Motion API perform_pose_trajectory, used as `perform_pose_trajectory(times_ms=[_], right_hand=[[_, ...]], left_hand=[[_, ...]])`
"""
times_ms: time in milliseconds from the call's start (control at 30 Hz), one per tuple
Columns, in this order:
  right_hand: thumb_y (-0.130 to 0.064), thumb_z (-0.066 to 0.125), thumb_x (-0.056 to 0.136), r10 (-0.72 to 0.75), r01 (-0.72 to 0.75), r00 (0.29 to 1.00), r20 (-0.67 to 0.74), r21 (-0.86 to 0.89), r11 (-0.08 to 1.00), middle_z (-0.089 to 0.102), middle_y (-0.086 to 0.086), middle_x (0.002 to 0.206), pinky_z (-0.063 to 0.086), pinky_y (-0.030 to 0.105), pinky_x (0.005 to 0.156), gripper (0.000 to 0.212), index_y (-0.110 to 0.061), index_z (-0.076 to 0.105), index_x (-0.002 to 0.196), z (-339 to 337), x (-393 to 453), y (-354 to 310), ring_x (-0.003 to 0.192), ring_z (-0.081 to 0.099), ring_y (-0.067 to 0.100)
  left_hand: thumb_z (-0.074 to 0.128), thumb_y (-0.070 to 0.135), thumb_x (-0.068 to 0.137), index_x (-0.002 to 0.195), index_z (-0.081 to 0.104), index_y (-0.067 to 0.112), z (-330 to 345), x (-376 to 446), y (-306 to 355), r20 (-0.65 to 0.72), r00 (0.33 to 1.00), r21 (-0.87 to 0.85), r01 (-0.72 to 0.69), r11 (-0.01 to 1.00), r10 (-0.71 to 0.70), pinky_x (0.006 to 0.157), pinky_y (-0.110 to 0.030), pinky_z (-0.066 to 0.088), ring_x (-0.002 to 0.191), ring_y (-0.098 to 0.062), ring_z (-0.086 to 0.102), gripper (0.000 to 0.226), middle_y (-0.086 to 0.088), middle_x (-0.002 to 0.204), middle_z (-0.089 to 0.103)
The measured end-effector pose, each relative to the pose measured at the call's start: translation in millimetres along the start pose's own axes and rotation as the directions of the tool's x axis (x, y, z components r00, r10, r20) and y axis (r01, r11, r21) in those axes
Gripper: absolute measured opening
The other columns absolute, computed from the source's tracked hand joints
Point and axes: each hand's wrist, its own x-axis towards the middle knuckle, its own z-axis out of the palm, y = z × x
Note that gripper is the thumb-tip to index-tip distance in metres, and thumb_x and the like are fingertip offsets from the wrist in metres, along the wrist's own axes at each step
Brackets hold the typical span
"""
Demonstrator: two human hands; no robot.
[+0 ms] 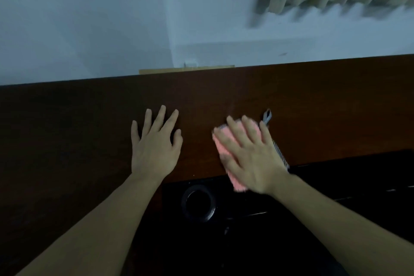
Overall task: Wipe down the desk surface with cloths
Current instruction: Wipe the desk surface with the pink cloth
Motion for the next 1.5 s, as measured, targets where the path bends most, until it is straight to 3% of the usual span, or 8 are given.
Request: perform_pose_trajectory(times_ms=[200, 333, 500, 700, 900, 1000, 1200, 1500], right_hand=[[-0.067, -0.006, 0.098, -0.038, 0.037, 0.999, 0.019, 0.03, 0.999, -0.02, -0.006, 0.167, -0.011, 0.056, 0.121, 0.059, -0.053, -0.02, 0.153, 14, -34, 3, 0.153, -0.022, 0.029], [-0.065, -0.006, 0.094, 0.136, -0.136, 0.99, -0.021, -0.001, 0.991, -0.024, -0.007, 0.167, -0.011, 0.055, 0.123, 0.061, -0.052, -0.026, 0.151, -1, 6, 27, 0.154, -0.023, 0.027], [-0.061, 0.005, 0.101, 0.244, -0.243, 0.97, -0.017, 0.016, 0.97, -0.015, -0.004, 0.17, -0.008, 0.057, 0.123, 0.06, -0.047, -0.016, 0.157, -6, 33, 45, 0.156, -0.015, 0.029], [-0.062, -0.003, 0.099, 0.087, -0.087, 0.996, -0.02, 0.022, 0.996, -0.021, -0.001, 0.168, -0.008, 0.058, 0.123, 0.063, -0.044, -0.019, 0.157, 14, -33, 36, 0.155, -0.018, 0.032], [-0.067, -0.004, 0.097, -0.04, 0.04, 0.999, 0.011, 0.034, 0.999, -0.029, -0.008, 0.164, -0.018, 0.054, 0.121, 0.059, -0.053, -0.025, 0.15, 13, -52, 58, 0.151, -0.029, 0.026], [-0.064, 0.006, 0.101, -0.026, 0.026, 1.0, -0.007, 0.012, 1.0, -0.025, -0.007, 0.165, -0.016, 0.055, 0.122, 0.061, -0.051, -0.021, 0.153, 5, -26, 76, 0.153, -0.025, 0.027], [-0.06, 0.008, 0.102, 0.099, -0.099, 0.995, -0.026, 0.02, 0.995, -0.015, -0.001, 0.17, -0.008, 0.062, 0.122, 0.062, -0.044, -0.012, 0.159, -9, 34, 89, 0.155, -0.016, 0.032], [-0.066, 0.005, 0.1, -0.273, 0.273, 0.961, 0.046, 0.005, 0.962, -0.026, -0.006, 0.165, -0.018, 0.057, 0.12, 0.062, -0.049, -0.017, 0.155, 11, -58, 94, 0.151, -0.029, 0.029]], left_hand=[[0.03, 0.043, 0.106, 0.16, 0.017, 0.034, -15, -14, 23, -0.024, 0.996, -0.05, -0.085, 0.995, 0.084, 0.126, -0.047, -0.005, 0.156, -0.019, -0.006, 0.057, 0.008, 0.169, 0.006], [0.03, 0.045, 0.106, 0.161, 0.003, 0.033, -5, -38, 60, 0.085, 0.993, -0.118, -0.077, 0.99, 0.087, 0.123, -0.045, -0.013, 0.154, -0.02, -0.019, 0.063, 0.008, 0.169, -0.005], [0.019, 0.049, 0.106, 0.161, -0.002, 0.031, 14, -44, 80, 0.123, 0.991, -0.003, -0.052, 0.999, 0.052, 0.125, -0.051, -0.009, 0.154, -0.024, -0.019, 0.062, 0.002, 0.169, -0.013], [0.018, 0.051, 0.105, 0.161, 0.0, 0.032, 17, -44, 82, 0.115, 0.993, 0.038, -0.034, 0.999, 0.03, 0.126, -0.052, -0.004, 0.155, -0.023, -0.014, 0.062, 0.003, 0.169, -0.01], [0.022, 0.051, 0.104, 0.161, 0.003, 0.034, 16, -43, 87, 0.112, 0.994, 0.045, 0.013, 0.999, -0.018, 0.126, -0.049, -0.004, 0.155, -0.02, -0.012, 0.062, 0.006, 0.169, -0.009], [0.023, 0.051, 0.104, 0.161, 0.004, 0.035, 15, -43, 86, 0.109, 0.994, 0.042, 0.022, 0.999, -0.027, 0.126, -0.048, -0.002, 0.155, -0.019, -0.011, 0.062, 0.007, 0.169, -0.008], [0.025, 0.052, 0.104, 0.16, 0.006, 0.039, 18, -38, 83, 0.091, 0.995, 0.028, 0.026, 0.999, -0.028, 0.126, -0.047, -0.003, 0.155, -0.016, -0.011, 0.061, 0.01, 0.169, -0.006], [0.028, 0.051, 0.104, 0.161, 0.01, 0.038, 22, -42, 86, 0.044, 0.998, 0.031, 0.052, 0.998, -0.053, 0.126, -0.043, -0.004, 0.155, -0.013, -0.008, 0.061, 0.012, 0.169, -0.003]])
